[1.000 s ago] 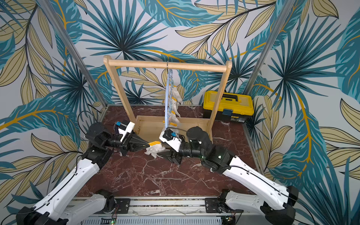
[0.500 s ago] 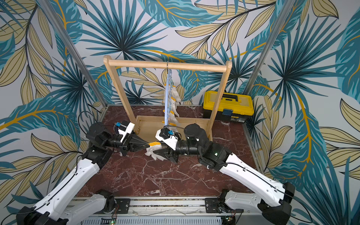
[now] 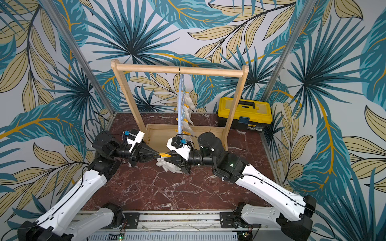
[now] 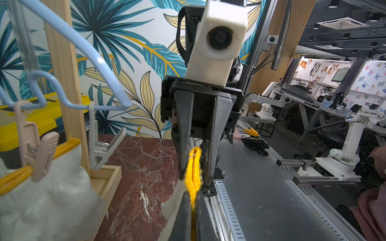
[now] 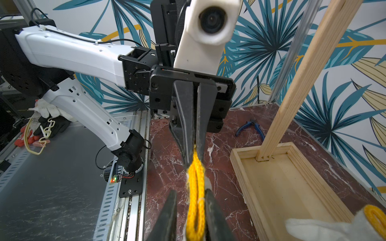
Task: Clip the gloves onto a hanger to dry
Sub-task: Pick up the glove from the center of the board.
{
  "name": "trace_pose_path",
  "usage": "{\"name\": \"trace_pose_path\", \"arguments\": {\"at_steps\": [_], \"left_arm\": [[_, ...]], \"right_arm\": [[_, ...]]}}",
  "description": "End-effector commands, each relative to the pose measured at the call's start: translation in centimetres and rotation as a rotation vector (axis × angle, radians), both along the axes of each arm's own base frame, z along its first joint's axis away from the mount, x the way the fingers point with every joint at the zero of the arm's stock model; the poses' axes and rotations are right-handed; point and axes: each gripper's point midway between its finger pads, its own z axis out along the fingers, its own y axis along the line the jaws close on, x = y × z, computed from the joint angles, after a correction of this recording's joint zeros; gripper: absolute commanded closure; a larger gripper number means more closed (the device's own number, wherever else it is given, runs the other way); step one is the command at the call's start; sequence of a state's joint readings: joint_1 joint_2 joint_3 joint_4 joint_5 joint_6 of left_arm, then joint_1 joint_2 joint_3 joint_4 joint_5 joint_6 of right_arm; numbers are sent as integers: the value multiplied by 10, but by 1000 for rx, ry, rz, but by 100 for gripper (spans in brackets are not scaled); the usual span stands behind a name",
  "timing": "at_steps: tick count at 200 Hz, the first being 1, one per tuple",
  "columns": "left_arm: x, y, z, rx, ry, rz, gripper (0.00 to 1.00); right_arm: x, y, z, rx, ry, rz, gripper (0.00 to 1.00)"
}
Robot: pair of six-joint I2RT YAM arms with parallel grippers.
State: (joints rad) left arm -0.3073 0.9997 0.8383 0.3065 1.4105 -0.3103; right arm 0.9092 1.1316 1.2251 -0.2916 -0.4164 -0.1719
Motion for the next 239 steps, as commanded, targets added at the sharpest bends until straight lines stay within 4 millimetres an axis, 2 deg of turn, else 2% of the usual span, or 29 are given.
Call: {"name": "trace_pose_path", "arguments": {"at_steps": [1,81,96,104,120,127,136,180,209,239], "left_arm": [[0,-1,-7,4,4,-4,100],[-1,0,-5,1,-1,1,100],[-1,-1,-6,1,-2,0,88],[1,-1,-6,1,-2,8,78],[12,-3,-8,-3,-2,57,61],[20,-4,-9,-4,0,89,51],[29,-5,-12,-5,-3,131,44],[70,-7,-15,-4,-58,288,35],[81,-18,-17,9,-62,233,32],[88,-37,-16,10,-144,242,25]], "right_arm": [[-2,-4,17,48,-28,-4,80],[5,-1,11,52,-11,-30,94],[10,-2,8,46,-7,-58,100],[13,-3,7,40,-6,-81,100],[24,-11,-11,-9,4,-158,100],[25,-15,-19,-35,18,-179,100],[24,-19,-26,-55,42,-193,100],[14,-60,-57,-97,114,-314,100],[16,-82,-79,-133,130,-406,100],[28,-97,-105,-144,161,-487,100]]}}
